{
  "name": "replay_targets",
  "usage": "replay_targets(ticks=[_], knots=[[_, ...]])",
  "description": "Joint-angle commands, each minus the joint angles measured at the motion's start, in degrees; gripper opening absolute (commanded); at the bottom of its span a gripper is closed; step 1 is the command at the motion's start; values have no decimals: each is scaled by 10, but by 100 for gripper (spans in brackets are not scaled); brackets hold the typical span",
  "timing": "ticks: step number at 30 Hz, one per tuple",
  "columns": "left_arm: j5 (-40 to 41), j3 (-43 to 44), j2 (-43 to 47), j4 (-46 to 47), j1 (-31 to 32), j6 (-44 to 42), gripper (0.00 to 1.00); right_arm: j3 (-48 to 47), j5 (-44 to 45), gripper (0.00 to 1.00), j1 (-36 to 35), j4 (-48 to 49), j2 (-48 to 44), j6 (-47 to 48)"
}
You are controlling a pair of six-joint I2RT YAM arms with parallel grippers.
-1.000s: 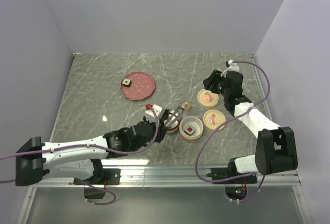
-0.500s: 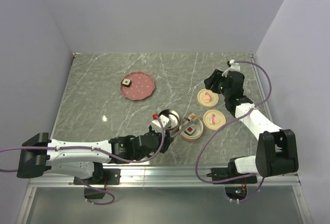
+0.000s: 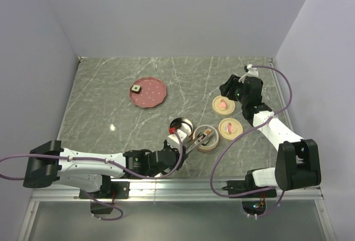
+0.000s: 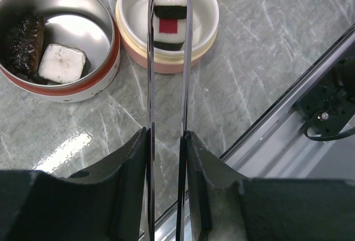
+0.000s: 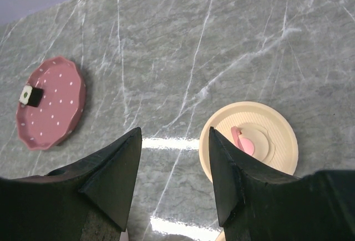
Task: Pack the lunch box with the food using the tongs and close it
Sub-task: Place the food into the lunch box
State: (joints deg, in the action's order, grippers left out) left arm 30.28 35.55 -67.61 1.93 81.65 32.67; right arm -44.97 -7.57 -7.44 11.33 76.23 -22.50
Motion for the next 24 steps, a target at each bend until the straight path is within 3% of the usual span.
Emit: replay_targets(ticks=[1, 14, 20, 24], knots=[[23, 19, -20, 30, 4, 0, 13, -11, 2, 59, 6, 11, -16, 0], [35, 45, -63, 30, 3, -14, 14, -13, -2, 59, 6, 11, -14, 3], [37, 39, -40, 28, 3, -8, 22, -13, -6, 59, 5, 11, -12, 3], [45, 41, -36, 26, 3, -9, 32, -13, -9, 59, 5, 12, -11, 3]])
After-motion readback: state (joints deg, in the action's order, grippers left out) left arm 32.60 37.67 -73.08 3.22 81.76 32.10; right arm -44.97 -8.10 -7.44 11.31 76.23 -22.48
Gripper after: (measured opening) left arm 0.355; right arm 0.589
